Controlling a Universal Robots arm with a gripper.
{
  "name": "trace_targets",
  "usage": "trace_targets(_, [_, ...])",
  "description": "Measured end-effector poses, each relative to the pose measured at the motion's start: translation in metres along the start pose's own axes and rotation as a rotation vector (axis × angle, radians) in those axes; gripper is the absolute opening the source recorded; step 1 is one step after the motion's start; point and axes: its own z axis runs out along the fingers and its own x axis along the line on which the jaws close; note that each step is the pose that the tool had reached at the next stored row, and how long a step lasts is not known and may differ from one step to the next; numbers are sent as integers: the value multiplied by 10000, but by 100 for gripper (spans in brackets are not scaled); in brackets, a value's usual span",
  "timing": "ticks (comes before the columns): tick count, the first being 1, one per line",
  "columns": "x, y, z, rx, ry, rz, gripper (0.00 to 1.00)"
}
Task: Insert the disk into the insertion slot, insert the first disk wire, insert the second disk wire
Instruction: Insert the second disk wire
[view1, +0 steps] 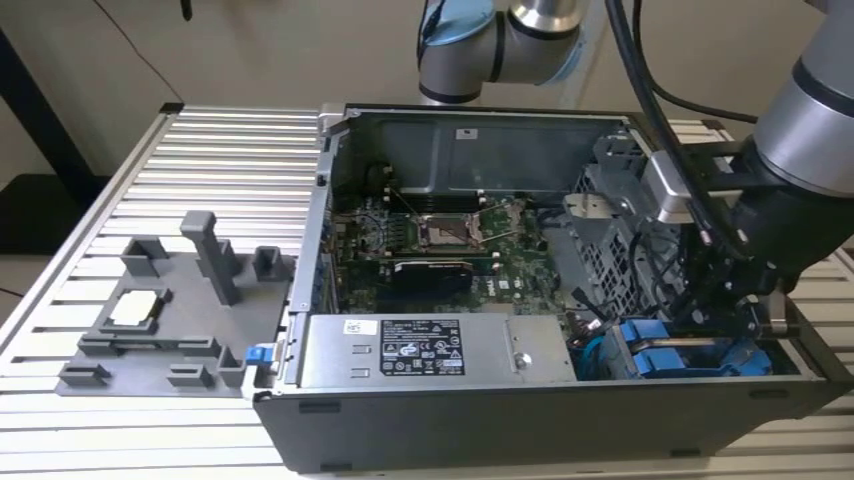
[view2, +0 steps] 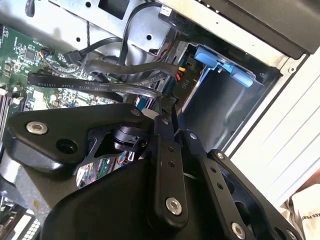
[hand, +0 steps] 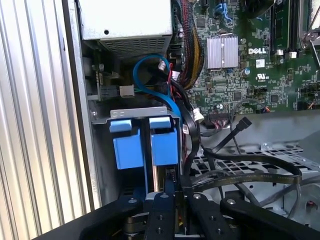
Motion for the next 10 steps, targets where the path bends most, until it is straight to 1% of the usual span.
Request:
trace_targets(3, [1,1,10,3,-1,0,18])
trace_targets(4, [1,1,12,1,-5,0,24])
trace_targets(5, [1,1,12,1,-5,0,24])
trace_targets(6, [0,0,3,0,-2,0,31])
trace_targets(10, [-3,-6,-64,-13,0,0,31])
